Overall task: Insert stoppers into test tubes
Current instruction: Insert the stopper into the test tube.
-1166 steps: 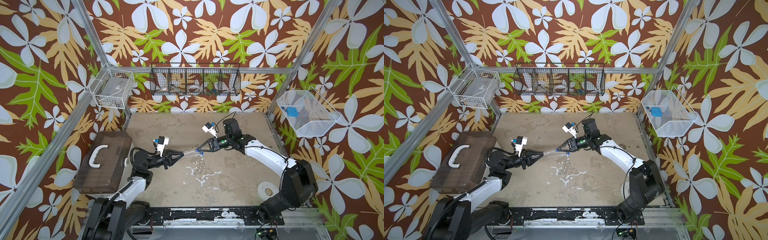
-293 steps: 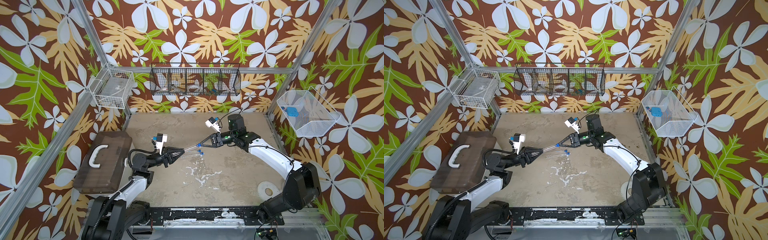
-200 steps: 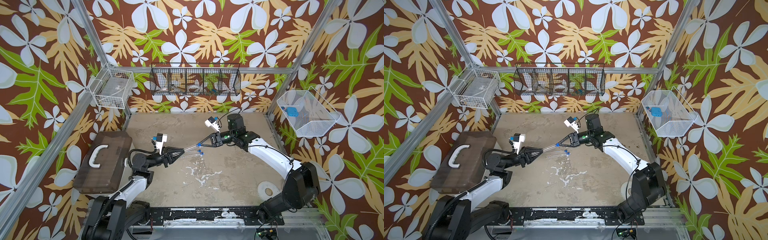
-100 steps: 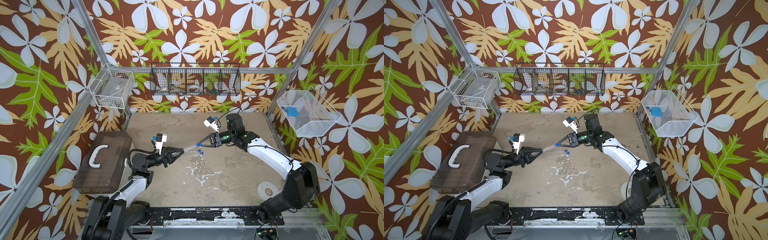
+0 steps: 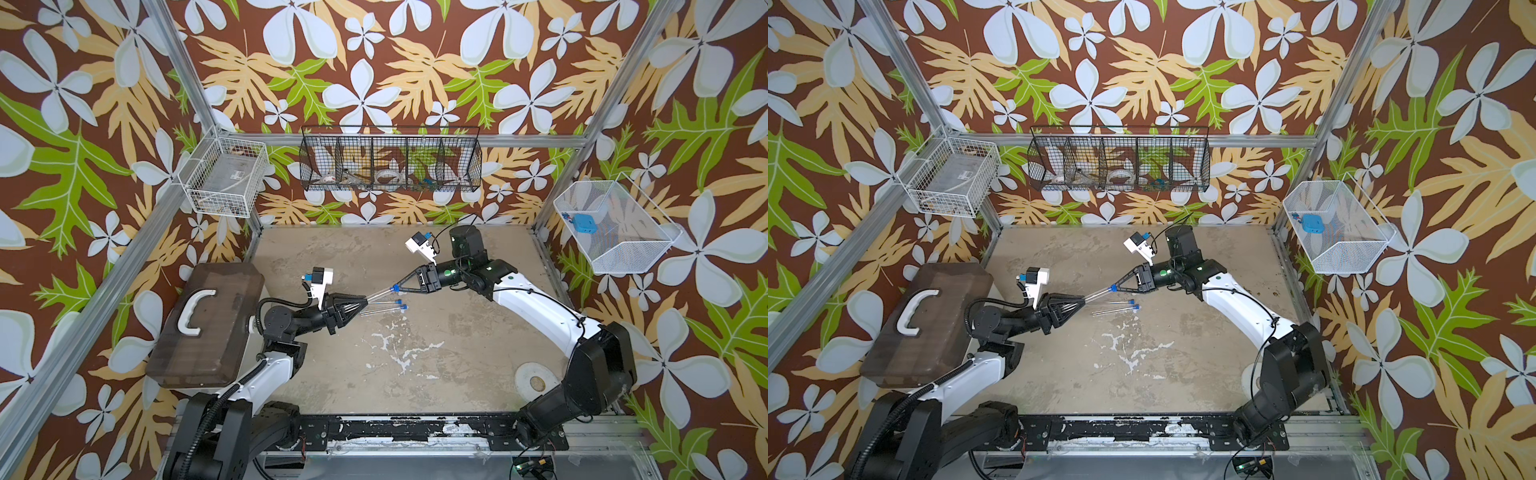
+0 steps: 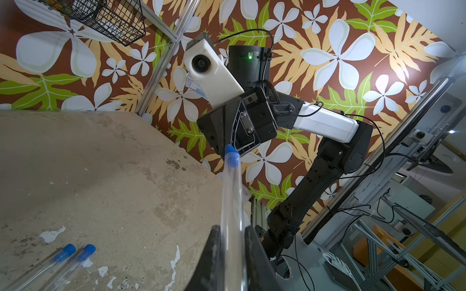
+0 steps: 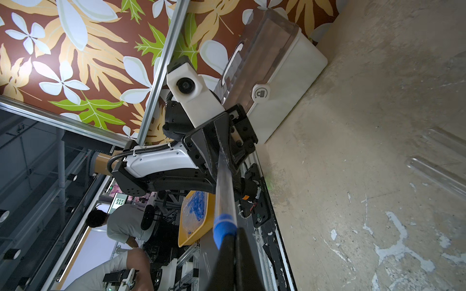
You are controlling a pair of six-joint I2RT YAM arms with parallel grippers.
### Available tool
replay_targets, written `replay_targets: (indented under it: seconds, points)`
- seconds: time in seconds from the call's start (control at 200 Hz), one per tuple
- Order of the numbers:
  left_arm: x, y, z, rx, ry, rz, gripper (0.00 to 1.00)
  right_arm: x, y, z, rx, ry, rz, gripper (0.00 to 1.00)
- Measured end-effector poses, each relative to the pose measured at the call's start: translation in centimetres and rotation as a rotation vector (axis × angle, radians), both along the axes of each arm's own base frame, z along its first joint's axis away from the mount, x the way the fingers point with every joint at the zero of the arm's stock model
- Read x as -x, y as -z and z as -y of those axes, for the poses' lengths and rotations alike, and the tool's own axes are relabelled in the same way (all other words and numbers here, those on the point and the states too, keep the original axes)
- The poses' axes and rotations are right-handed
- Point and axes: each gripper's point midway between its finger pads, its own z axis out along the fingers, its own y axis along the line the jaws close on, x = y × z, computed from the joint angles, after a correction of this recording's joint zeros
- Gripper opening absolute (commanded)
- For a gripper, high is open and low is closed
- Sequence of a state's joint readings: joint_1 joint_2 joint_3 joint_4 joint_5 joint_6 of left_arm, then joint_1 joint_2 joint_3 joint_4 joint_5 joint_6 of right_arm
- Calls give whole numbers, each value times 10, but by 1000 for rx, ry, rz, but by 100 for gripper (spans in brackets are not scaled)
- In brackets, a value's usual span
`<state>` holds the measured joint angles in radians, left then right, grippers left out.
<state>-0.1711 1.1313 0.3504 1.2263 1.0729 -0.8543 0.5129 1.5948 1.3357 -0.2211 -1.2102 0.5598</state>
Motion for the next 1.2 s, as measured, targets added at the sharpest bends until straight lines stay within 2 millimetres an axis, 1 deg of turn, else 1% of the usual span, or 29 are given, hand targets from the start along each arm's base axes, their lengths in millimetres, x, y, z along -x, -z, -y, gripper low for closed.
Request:
replay_targets:
  seconds: [0.13,0.465,0.661,0.846,1.021,1.141,1.196]
  points:
    - [-3,5,0,-17,-7,-8,0,-3,6,-2,42,18,13,0]
    - [-12,19,4,-85,-5,-41,0,-11,25,1,148,79,25,0]
    - [-15,30,6,-109,-1,-78,0,-14,39,1,209,107,18,0]
    - [-12,33,5,-86,6,-115,0,-12,43,-1,214,102,26,0]
    - [-11,28,5,-59,10,-135,0,-12,40,-2,194,93,37,0]
    - [-11,28,5,-54,8,-142,0,-13,40,-2,194,93,39,9]
    - [-11,27,5,-52,8,-145,0,-13,39,-1,192,95,40,11]
